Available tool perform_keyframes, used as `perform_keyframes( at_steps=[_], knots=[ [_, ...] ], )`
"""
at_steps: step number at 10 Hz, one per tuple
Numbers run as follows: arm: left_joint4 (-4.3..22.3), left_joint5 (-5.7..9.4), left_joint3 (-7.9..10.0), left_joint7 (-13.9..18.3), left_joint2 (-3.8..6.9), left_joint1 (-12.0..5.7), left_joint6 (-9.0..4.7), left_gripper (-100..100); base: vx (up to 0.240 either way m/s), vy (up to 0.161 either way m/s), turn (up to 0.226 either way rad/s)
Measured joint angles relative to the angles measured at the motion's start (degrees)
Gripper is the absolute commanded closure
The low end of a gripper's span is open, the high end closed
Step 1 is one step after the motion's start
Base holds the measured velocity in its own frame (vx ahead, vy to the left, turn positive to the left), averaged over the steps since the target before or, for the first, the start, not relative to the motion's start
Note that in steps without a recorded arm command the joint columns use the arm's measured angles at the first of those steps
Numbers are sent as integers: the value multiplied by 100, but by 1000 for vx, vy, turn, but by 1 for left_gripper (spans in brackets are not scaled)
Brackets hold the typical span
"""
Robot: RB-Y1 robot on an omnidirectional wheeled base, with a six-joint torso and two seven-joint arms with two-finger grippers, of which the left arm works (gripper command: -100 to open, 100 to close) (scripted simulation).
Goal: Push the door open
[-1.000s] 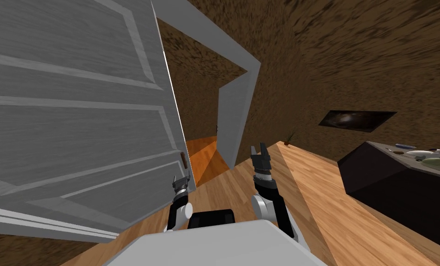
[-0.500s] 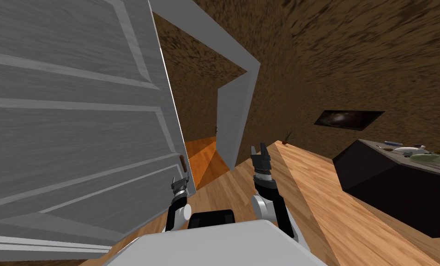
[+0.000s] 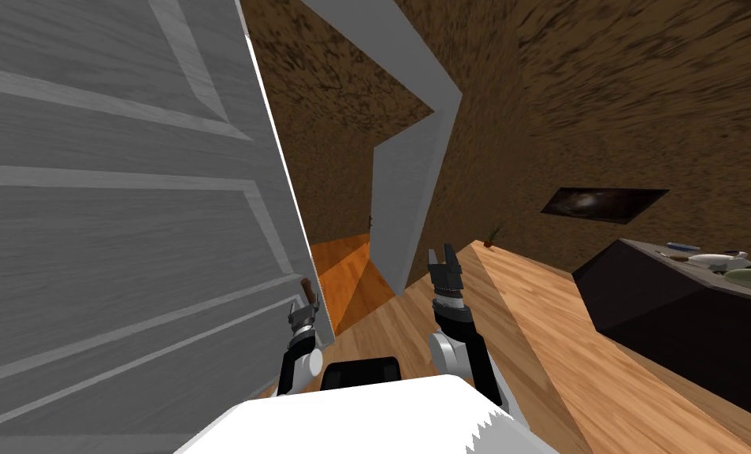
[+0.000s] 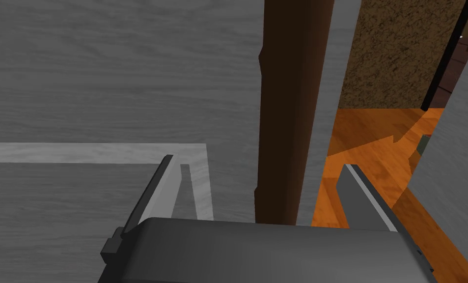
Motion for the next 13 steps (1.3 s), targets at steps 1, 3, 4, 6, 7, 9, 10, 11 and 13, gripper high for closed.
perform_keyframes(
  at_steps=[1, 3, 4, 6, 7, 9, 10, 11, 13],
  knots=[
    [55, 7, 9, 31, -66, -24, -19, -100, 180, 90, -23],
    [72, 12, 15, 62, -165, -30, -33, 100, 30, 15, 2],
    [72, 13, 16, 58, -156, -29, -35, 100, -26, -22, -29],
    [76, 15, 12, 63, -157, -36, -13, 100, -15, -8, 5],
    [82, 15, 10, 62, -160, -30, -8, 100, 0, 0, 0],
    [83, 15, 10, 61, -161, -30, -7, 100, 32, -1, -31],
    [39, -3, 68, 59, -151, 29, 17, 100, 100, 12, -35],
    [-36, -3, 147, 15, -153, 72, 85, 100, 101, 21, -9],
    [77, -30, 313, 15, -138, -25, 39, 100, 122, 30, -52]
  ],
)
